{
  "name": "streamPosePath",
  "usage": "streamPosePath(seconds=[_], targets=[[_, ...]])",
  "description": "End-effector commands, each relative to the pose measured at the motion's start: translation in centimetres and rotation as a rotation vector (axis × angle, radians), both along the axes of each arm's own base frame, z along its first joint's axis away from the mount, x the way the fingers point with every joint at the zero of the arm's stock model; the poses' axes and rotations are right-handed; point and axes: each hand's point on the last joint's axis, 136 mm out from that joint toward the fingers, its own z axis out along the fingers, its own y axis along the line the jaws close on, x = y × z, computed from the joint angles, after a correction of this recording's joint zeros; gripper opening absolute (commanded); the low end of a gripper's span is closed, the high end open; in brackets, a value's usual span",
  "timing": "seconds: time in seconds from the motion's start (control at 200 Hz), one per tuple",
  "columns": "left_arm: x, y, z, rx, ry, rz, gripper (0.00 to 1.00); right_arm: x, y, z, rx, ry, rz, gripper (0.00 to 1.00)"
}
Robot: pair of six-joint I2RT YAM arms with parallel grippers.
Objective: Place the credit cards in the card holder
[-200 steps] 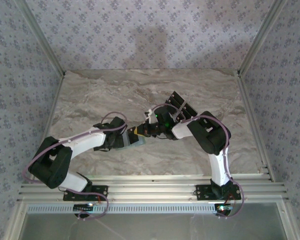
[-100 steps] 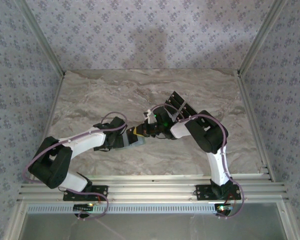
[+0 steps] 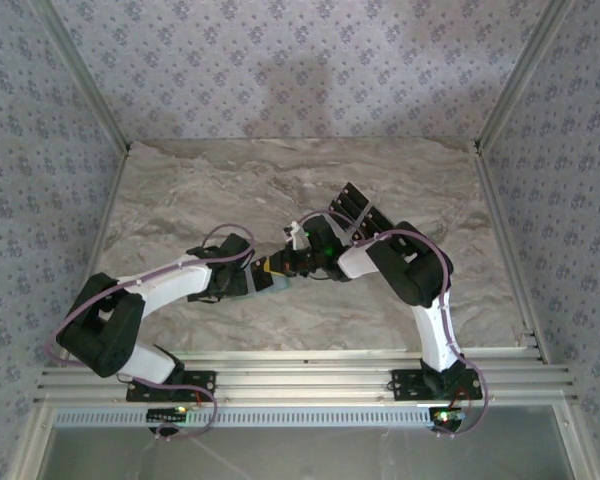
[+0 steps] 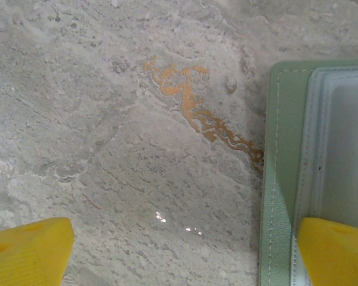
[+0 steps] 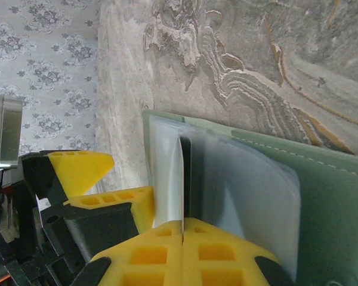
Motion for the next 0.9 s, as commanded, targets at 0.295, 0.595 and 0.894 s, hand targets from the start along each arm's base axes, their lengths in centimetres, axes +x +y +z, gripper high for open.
streamPosePath(seconds=[0.295, 0.595, 0.894], targets=[[-0.8, 0.8, -0.8, 0.03, 0.031, 0.012, 0.97, 0.5, -1.4, -2.3, -0.022, 0.052, -0.079, 0.0], [-0.7, 0.8, -0.8, 0.031, 0.032, 0.013, 0.97, 0.4, -1.8, -2.8, -0.034, 0.061, -0.087, 0.0], [-0.7, 0.8, -0.8, 0.03, 0.031, 0.012, 0.97, -0.2, -1.9, -3.4, -0.043, 0.071, -0.085, 0.0]])
